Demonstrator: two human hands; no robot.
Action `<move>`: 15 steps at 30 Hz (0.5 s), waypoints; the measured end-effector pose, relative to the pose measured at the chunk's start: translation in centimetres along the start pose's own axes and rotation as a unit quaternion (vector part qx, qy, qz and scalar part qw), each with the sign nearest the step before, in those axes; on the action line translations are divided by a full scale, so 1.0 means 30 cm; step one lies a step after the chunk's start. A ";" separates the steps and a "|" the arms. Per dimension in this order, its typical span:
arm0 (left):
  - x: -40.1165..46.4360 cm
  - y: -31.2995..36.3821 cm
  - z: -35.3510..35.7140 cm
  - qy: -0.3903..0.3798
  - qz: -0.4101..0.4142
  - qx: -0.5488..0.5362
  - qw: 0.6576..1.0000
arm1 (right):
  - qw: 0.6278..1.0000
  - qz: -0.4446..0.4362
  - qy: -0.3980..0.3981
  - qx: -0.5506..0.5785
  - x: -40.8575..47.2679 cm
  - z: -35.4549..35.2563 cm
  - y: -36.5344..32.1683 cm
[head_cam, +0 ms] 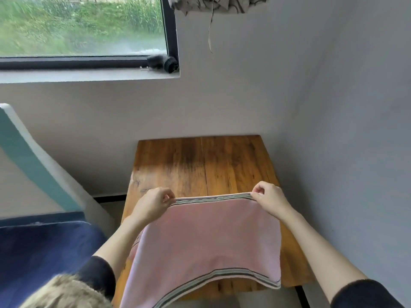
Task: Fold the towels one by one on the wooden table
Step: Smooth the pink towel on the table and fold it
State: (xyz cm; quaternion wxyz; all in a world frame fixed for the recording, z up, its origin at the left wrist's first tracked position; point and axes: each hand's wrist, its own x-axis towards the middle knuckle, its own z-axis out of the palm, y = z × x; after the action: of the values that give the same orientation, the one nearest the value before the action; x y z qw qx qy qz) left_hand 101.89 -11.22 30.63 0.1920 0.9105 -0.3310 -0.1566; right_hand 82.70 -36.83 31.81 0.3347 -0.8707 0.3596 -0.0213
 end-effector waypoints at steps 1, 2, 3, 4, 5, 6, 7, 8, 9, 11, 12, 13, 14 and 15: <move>0.053 0.004 0.015 0.005 -0.009 0.002 1.000 | 1.000 -0.002 -0.003 0.000 0.062 0.006 0.010; 0.104 0.008 0.030 0.006 -0.019 0.005 1.000 | 1.000 -0.002 -0.008 -0.001 0.123 0.014 0.021; 0.153 0.012 0.045 0.007 -0.031 0.008 0.999 | 1.000 -0.002 -0.012 -0.002 0.183 0.022 0.031; 0.202 0.015 0.061 0.009 -0.044 0.010 0.999 | 1.000 -0.002 -0.018 -0.003 0.243 0.030 0.045; 0.251 0.018 0.078 0.010 -0.055 0.011 0.998 | 1.000 -0.002 -0.024 -0.005 0.302 0.039 0.058; 0.299 0.021 0.095 0.011 -0.067 0.012 0.998 | 0.999 -0.001 -0.033 -0.009 0.359 0.047 0.071; 0.344 0.023 0.111 0.013 -0.079 0.010 0.997 | 0.999 0.000 -0.042 -0.013 0.416 0.057 0.082; 0.386 0.025 0.126 0.016 -0.088 0.009 0.996 | 0.999 0.002 -0.050 -0.016 0.469 0.066 0.092; 0.426 0.025 0.141 0.019 -0.094 0.005 0.995 | 0.998 0.004 -0.056 -0.020 0.518 0.075 0.099; 0.490 0.014 0.168 0.025 -0.110 -0.006 0.994 | 0.998 0.007 -0.058 -0.033 0.601 0.094 0.114; 0.511 0.003 0.180 0.026 -0.118 -0.008 0.993 | 0.997 0.008 -0.057 -0.042 0.631 0.107 0.121; 0.523 -0.012 0.192 0.025 -0.127 -0.009 0.991 | 0.997 0.009 -0.060 -0.048 0.652 0.121 0.128; 0.527 -0.033 0.206 0.020 -0.136 -0.010 0.990 | 0.996 0.013 -0.070 -0.051 0.665 0.138 0.133; 0.524 -0.057 0.222 0.013 -0.146 -0.012 0.989 | 0.995 0.018 -0.086 -0.052 0.673 0.158 0.139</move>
State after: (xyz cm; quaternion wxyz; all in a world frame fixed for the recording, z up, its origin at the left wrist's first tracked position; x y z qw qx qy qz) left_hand 111.57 -22.06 21.52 0.1822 0.9487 -0.1904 -0.1748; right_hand 96.42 -49.23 21.53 0.3193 -0.8789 0.3455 0.0787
